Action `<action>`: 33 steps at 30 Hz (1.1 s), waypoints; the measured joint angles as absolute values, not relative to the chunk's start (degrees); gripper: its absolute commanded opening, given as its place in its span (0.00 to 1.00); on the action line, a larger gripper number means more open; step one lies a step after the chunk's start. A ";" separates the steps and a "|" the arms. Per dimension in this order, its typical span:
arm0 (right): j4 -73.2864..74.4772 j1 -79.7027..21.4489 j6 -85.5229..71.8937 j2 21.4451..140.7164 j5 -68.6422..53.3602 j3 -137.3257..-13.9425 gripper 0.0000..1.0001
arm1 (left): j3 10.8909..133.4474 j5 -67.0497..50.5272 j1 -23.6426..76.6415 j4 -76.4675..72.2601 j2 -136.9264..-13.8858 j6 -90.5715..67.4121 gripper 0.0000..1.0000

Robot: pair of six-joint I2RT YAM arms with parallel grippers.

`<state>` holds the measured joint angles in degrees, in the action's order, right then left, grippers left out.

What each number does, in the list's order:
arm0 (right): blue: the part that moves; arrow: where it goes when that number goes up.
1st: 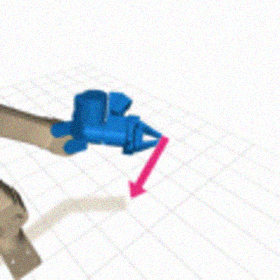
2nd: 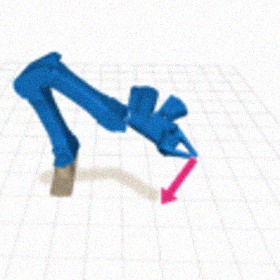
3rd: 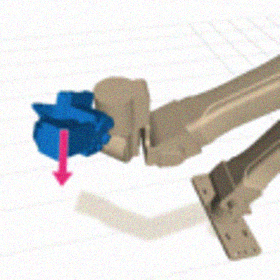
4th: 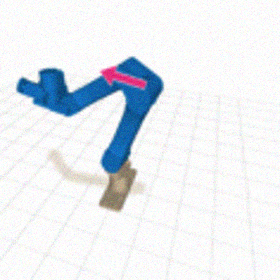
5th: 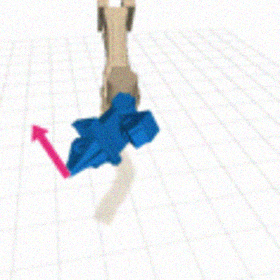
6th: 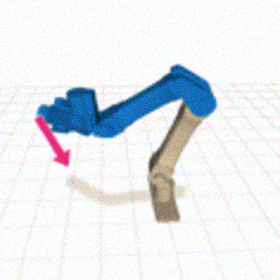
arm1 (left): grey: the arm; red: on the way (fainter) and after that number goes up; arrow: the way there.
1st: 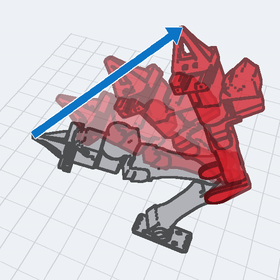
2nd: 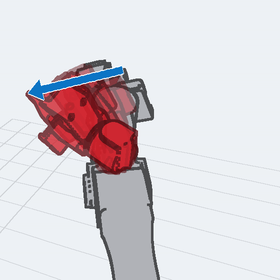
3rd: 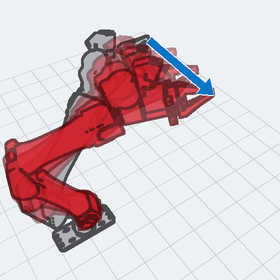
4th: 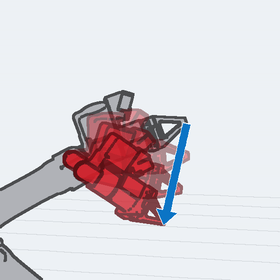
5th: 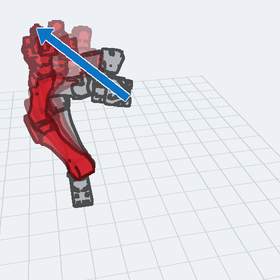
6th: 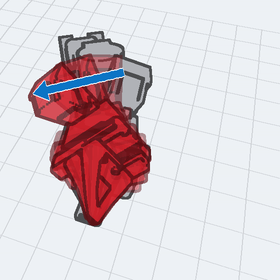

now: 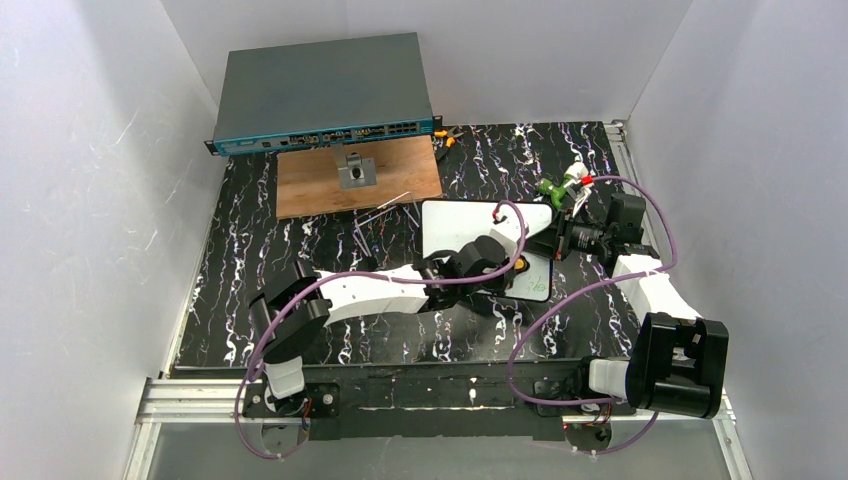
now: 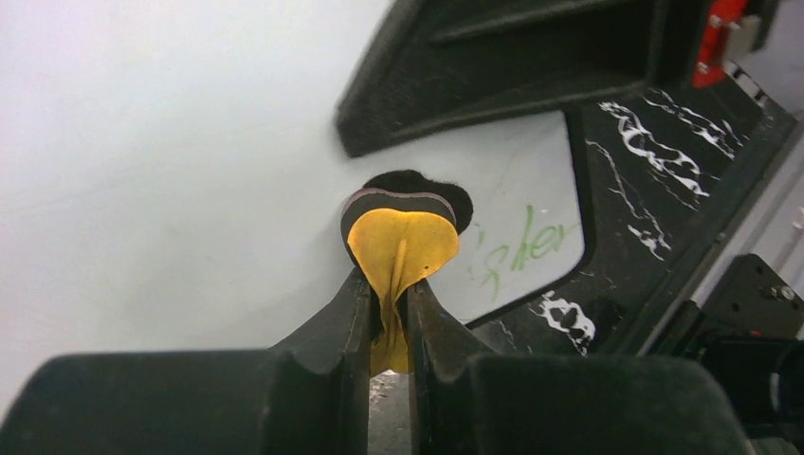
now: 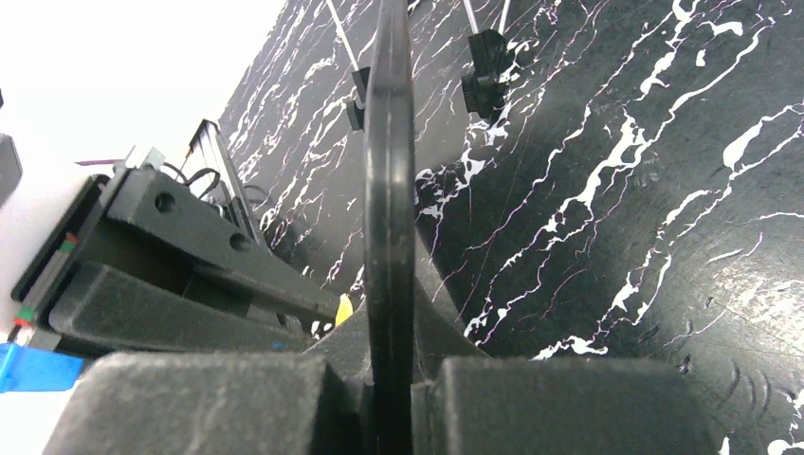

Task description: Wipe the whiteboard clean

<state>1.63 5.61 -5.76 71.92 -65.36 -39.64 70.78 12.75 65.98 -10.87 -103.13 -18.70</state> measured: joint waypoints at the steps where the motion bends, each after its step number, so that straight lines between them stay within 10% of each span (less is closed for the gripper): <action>1: 1.63 5.61 -5.80 71.92 -65.34 -39.64 0.01 | 70.41 12.16 66.17 -11.51 -103.13 -18.94 0.00; 33: 3.05 5.61 -5.63 71.33 -65.52 -39.64 0.01 | 53.43 15.66 66.85 -27.11 -98.67 -34.00 0.00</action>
<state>3.05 5.61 -5.63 71.33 -65.52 -39.64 53.43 15.66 66.85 -27.11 -98.67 -34.00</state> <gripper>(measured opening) 0.096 0.099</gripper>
